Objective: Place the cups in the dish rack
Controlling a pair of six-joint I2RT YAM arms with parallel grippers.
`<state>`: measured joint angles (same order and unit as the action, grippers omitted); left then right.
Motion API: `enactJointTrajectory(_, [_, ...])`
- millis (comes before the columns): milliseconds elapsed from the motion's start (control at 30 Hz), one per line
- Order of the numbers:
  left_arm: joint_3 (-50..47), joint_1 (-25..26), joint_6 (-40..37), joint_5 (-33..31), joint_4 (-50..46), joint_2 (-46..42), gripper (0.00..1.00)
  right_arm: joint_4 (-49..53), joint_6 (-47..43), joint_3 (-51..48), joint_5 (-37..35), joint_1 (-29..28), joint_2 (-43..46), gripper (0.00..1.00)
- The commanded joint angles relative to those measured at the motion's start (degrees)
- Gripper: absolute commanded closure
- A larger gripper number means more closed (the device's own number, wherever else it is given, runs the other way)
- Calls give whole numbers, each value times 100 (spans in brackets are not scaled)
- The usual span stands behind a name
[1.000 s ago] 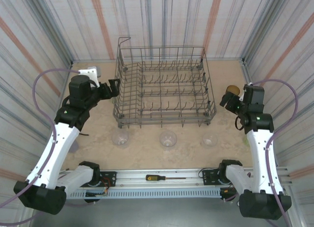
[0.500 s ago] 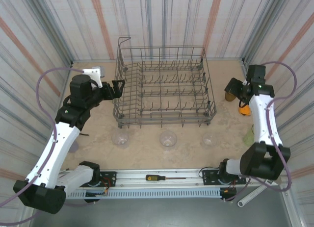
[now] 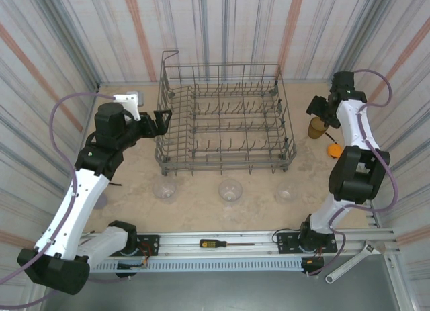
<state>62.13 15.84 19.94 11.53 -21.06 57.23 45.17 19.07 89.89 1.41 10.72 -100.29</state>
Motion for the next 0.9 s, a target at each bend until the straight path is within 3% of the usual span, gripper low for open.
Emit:
enactJointTrajectory(0, [92, 42, -160, 153, -258, 44, 1, 338, -111, 403, -102, -99, -364, 20])
enactJointTrajectory(233, [55, 42, -70, 313, -382, 109, 1, 624, -345, 828, -459, -316, -994, 31])
enactJointTrajectory(433, [-31, 47, 10, 405, -311, -1, 1, 956, -544, 1263, -406, -255, -1563, 50])
enactJointTrajectory(533, [20, 75, -62, 660, -336, 38, 1, 1020, -558, 1372, -408, -272, -1791, 51])
enactJointTrajectory(867, [-16, 106, -34, 562, -379, 8, 1, 1002, -587, 1519, -597, -262, -2100, 51])
